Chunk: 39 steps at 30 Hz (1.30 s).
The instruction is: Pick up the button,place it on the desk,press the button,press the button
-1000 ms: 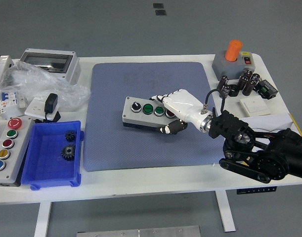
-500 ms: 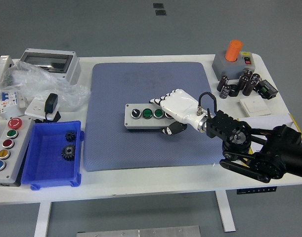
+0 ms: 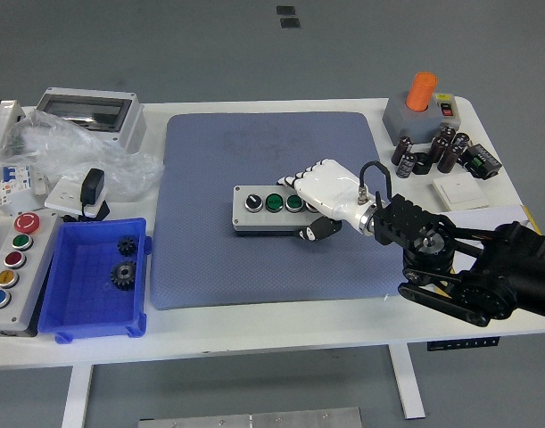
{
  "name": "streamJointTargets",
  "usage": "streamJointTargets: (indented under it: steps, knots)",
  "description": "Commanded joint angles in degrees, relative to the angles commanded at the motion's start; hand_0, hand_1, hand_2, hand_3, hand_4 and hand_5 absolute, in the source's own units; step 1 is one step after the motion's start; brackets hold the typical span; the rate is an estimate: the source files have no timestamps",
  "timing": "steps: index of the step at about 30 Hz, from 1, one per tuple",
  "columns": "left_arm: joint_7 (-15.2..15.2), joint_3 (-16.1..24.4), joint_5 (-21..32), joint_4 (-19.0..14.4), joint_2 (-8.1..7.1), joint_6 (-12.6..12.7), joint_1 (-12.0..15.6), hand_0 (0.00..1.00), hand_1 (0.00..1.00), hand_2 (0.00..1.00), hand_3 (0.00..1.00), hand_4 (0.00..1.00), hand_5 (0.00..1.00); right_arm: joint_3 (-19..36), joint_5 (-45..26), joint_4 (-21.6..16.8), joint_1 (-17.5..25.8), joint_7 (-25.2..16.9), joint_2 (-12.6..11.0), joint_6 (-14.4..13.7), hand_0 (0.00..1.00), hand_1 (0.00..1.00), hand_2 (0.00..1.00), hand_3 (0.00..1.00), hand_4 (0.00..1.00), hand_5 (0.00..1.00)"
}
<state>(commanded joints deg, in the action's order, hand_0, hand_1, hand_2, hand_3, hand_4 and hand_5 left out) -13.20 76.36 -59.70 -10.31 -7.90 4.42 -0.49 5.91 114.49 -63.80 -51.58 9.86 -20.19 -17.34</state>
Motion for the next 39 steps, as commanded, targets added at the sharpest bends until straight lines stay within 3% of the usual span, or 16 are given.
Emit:
streamJointTargets:
  steps: [1,2,10,13,14,19,20,31,32,37,39]
  knots:
    - [-0.01,-0.03,0.06,0.00,-0.01,0.00,0.01,0.552,0.534,0.520,0.606,0.620,0.325,0.03,-0.30,-0.04,-0.01,0.22,-0.05,0.42,0.574,0.636,0.671,0.665,0.357,0.002]
    - [-0.02,0.01,0.04,0.00,-0.01,-0.03,0.03,0.552,0.534,0.520,0.605,0.620,0.325,0.09,-0.56,-0.11,-0.03,0.52,-0.09,0.97,0.609,0.642,0.698,0.714,0.503,0.002]
    - [0.32,1.27,-0.78,0.00,0.05,-1.29,0.13,0.552,0.534,0.520,0.606,0.618,0.324,0.86,-2.42,-0.87,-0.44,3.30,-0.35,7.38,0.609,0.647,0.715,0.756,0.519,0.002]
    - [0.45,1.58,-1.01,0.00,0.07,-1.57,0.11,0.552,0.534,0.520,0.606,0.618,0.324,1.04,-2.78,-1.04,-0.56,3.60,-0.47,8.26,0.609,0.647,0.715,0.756,0.519,0.002]
    - [0.47,1.67,-1.08,0.00,0.08,-1.63,0.11,0.552,0.533,0.520,0.606,0.619,0.322,1.08,-2.87,-1.08,-0.59,3.69,-0.51,8.46,0.664,0.684,0.799,0.894,0.542,0.002]
    - [0.57,1.88,-1.21,0.00,0.08,-2.00,0.12,0.552,0.533,0.520,0.606,0.619,0.322,1.10,-2.92,-1.17,-0.74,4.17,-0.53,9.14,0.664,0.684,0.799,0.894,0.542,0.002]
    - [0.58,1.91,-1.22,0.00,0.08,-2.04,0.10,0.552,0.533,0.518,0.606,0.619,0.323,1.11,-2.88,-1.18,-0.77,4.25,-0.54,9.23,0.704,0.716,0.849,0.949,0.560,0.002]
    - [1.79,3.66,-1.88,0.00,-0.03,-3.67,0.20,0.552,0.533,0.518,0.606,0.618,0.320,1.21,-3.26,-1.01,-0.87,6.05,-0.73,12.09,0.708,0.721,0.870,0.982,0.580,0.002]
    - [1.95,3.78,-1.86,0.00,-0.04,-3.86,0.22,0.553,0.533,0.516,0.608,0.622,0.313,1.23,-3.33,-1.02,-0.86,6.11,-0.76,12.32,0.723,0.748,0.991,0.998,0.602,0.002]
    - [2.61,4.25,-1.73,0.00,-0.03,-4.94,0.36,0.553,0.533,0.516,0.608,0.622,0.313,1.33,-3.78,-1.27,-0.98,6.29,-0.94,13.31,0.723,0.748,0.991,0.998,0.602,0.002]
    - [2.77,4.41,-1.75,0.00,-0.02,-5.23,0.41,0.552,0.536,0.521,0.617,0.628,0.346,1.37,-3.91,-1.38,-1.03,6.30,-1.04,13.53,0.736,0.805,0.998,0.998,0.629,0.002]
